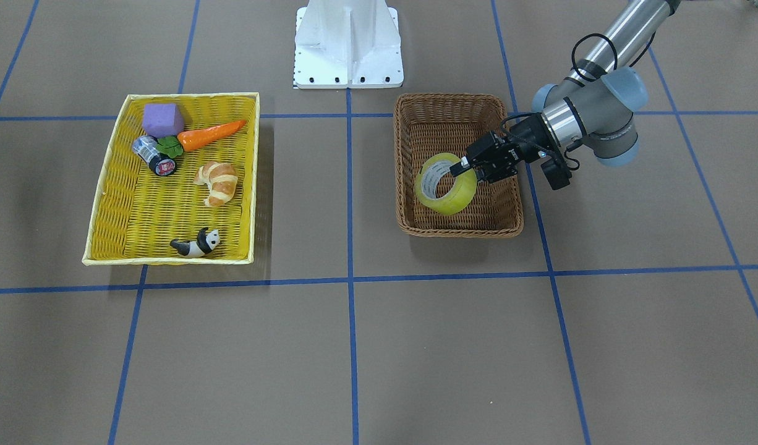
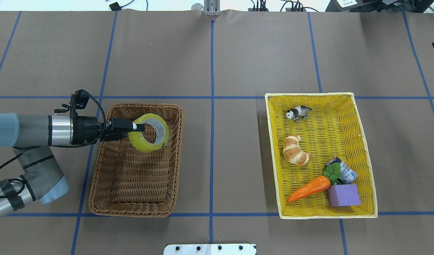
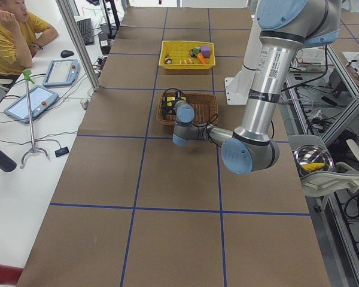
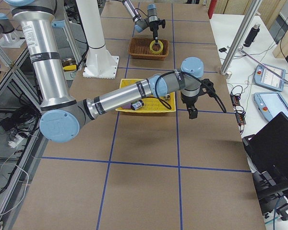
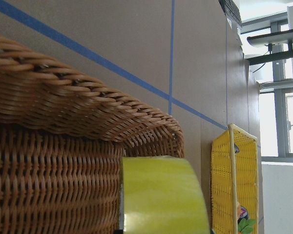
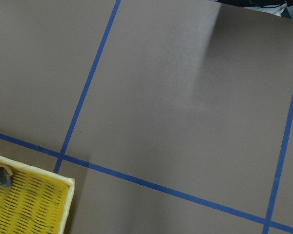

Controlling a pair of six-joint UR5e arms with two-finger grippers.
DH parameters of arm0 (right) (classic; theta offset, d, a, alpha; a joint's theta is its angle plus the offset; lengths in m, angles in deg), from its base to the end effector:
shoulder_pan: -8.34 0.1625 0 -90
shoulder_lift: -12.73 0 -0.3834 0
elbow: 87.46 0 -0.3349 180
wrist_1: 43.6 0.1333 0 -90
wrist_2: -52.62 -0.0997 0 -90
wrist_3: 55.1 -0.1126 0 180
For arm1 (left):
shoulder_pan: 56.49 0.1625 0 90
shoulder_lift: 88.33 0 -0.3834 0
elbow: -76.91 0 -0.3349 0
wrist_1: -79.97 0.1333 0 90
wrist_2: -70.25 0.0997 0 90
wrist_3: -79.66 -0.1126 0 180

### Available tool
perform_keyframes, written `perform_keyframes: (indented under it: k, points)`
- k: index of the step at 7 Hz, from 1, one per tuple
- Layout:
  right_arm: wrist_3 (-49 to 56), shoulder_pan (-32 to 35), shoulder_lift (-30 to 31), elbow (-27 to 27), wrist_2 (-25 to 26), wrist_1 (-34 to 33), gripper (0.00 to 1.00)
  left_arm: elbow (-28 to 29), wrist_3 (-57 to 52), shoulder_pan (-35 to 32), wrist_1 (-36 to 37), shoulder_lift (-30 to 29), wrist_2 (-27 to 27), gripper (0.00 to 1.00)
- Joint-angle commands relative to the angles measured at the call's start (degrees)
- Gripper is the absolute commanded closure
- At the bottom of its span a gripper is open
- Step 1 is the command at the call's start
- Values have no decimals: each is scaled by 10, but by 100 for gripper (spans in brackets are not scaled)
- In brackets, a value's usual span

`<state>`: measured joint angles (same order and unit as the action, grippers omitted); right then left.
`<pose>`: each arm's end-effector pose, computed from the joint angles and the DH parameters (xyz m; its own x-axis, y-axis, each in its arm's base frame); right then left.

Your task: Move tape to another basket

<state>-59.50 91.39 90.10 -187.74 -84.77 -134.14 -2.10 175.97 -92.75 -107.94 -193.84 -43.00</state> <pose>-0.0121 -0.5159 0.4388 0.6448 -0.2885 0.7078 0.0626 0.9429 0.3273 0.3635 -0.3768 0.3859 -0.1981 0.0201 -0.9800 0.2121 0.9770 -0.0229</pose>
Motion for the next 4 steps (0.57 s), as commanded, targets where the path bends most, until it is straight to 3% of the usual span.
perform_keyframes:
  k: [1,4]
  points:
    - [0,0,1,0,-1,4,0,-4,-18,-3,-2,11,0,2]
    - [-1,15,17,2,2,-3,0,-23,-45,-87,-4,10,0,2]
